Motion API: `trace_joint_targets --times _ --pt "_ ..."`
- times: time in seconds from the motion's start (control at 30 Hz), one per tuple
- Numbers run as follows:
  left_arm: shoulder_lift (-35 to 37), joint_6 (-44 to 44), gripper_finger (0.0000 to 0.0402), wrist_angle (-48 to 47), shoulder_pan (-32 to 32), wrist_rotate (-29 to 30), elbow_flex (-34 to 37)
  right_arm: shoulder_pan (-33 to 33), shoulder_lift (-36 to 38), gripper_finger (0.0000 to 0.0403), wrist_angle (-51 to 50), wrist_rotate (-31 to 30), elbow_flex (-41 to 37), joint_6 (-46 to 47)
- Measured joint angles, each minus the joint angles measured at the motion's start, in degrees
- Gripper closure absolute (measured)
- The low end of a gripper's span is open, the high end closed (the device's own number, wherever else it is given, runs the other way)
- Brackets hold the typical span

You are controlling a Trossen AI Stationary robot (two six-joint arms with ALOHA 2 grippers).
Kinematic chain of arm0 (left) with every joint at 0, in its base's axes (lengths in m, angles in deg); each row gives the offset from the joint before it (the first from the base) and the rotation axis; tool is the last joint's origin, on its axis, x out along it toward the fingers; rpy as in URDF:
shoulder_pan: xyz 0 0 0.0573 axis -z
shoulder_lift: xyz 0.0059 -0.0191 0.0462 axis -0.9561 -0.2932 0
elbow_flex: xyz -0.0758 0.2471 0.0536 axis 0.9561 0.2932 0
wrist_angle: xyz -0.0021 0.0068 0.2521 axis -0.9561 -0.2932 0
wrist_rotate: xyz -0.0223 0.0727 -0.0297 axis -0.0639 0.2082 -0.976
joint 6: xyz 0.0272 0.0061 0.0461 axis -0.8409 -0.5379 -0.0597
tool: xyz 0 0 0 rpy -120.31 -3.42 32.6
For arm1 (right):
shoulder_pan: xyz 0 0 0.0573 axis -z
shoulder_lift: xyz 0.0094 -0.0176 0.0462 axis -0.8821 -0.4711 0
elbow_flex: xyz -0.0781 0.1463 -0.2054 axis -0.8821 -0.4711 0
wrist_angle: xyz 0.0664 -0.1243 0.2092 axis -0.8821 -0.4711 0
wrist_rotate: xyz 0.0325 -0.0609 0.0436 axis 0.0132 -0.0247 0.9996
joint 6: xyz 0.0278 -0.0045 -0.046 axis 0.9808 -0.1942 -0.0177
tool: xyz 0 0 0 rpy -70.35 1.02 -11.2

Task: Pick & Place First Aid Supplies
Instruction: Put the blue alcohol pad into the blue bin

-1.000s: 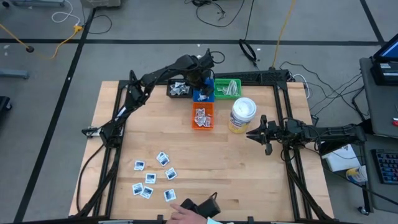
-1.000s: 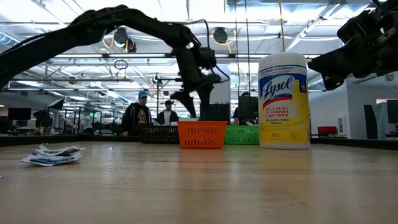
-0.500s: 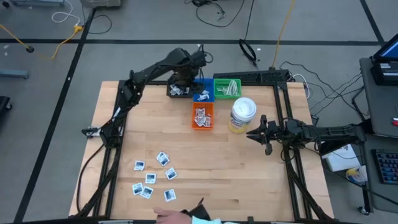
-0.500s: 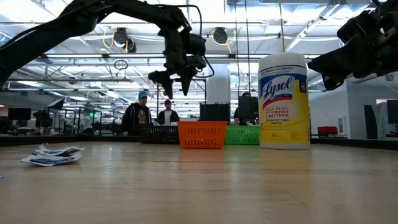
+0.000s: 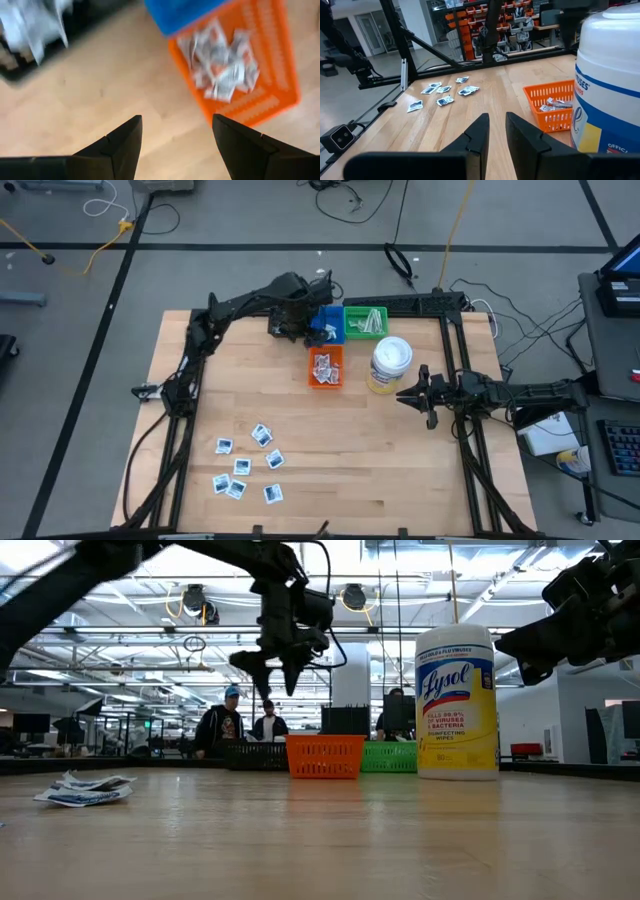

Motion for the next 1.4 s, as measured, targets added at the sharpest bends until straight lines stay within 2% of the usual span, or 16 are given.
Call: trace_joint_targets --times 0.3,0.63,1.0,1.2,1.4 --pt "16.15 10.81 0.0156 14.94 8.41 -0.03 30.01 0.01 -0.02 0.0344 -0.02 0.00 0.00 0.00" --pt "33.04 26.85 0.0156 21.72 21.75 -0.01 53.56 -0.01 -0.02 0.0344 0.00 0.00 0.00 0.02" --pt "44.80 46.29 0.0156 21.89 38.06 -0.12 68.79 0.01 0.00 0.0344 0.00 0.00 0.00 0.00" --pt "46.10 53.43 0.0155 22.10 45.44 -1.58 72.48 0.01 -0.01 0.0344 0.00 0.00 0.01 0.00" --pt "44.95 58.53 0.0156 26.12 50.09 -1.78 75.98 0.01 0.00 0.0344 0.00 0.00 0.00 0.00"
